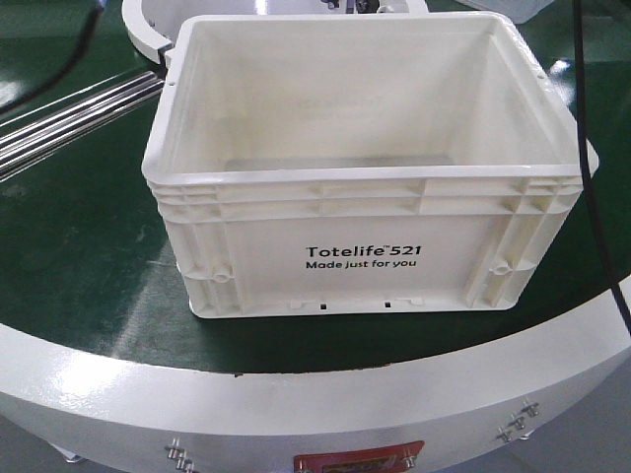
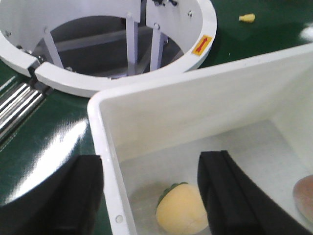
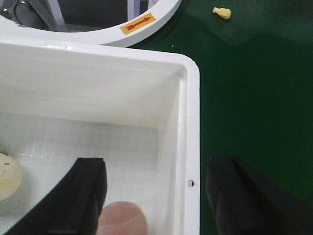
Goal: Place moving items into box and shelve
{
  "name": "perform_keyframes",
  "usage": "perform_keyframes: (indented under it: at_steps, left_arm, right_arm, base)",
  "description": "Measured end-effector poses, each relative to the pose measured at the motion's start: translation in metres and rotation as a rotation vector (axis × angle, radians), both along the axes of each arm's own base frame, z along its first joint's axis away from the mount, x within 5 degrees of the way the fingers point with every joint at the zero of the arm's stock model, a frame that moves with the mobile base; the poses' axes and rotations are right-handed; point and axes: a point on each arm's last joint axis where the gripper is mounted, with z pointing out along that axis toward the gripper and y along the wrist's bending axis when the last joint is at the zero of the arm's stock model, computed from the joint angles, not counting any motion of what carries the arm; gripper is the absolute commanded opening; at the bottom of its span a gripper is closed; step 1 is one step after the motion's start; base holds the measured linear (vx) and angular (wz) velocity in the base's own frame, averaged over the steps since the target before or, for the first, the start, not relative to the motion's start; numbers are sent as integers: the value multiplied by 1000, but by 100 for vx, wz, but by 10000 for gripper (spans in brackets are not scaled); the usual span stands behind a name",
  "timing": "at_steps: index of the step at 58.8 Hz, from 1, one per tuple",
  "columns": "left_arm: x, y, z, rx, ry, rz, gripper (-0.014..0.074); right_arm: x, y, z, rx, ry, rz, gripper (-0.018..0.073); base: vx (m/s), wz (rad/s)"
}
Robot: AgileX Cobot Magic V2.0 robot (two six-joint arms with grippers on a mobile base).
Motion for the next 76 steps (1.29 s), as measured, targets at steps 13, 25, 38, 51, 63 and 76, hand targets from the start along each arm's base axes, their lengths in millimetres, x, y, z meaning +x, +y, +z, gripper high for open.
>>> perform_keyframes:
  at_steps: [13,25,38,51,63,76]
  left_arm:
    - [22,-6,-32,80,94,23,519]
    - [30,7,-37,107,92,120,519]
    - [32,12,-37,91,99,141,519]
    - [37,9,-45,87,129,136,519]
    - [48,5,-68,121,211,140,519]
    - [54,2,-84,140,266,142,519]
  right_arm:
    - [23,-6,-22,-14,47,-27,477]
    - [51,-34,-59,22,182,-112,477]
    - [61,-40,-77,75,249,-123,477]
    - [72,-38,-97,70,305,-112,477]
    - [73,-39,-100,57,311,-114,477]
    - [74,-41,-100,40,307,-120,477]
  base:
    - [0,0]
    - [0,0]
    - [0,0]
    - [0,0]
    - [0,0]
    - [0,0]
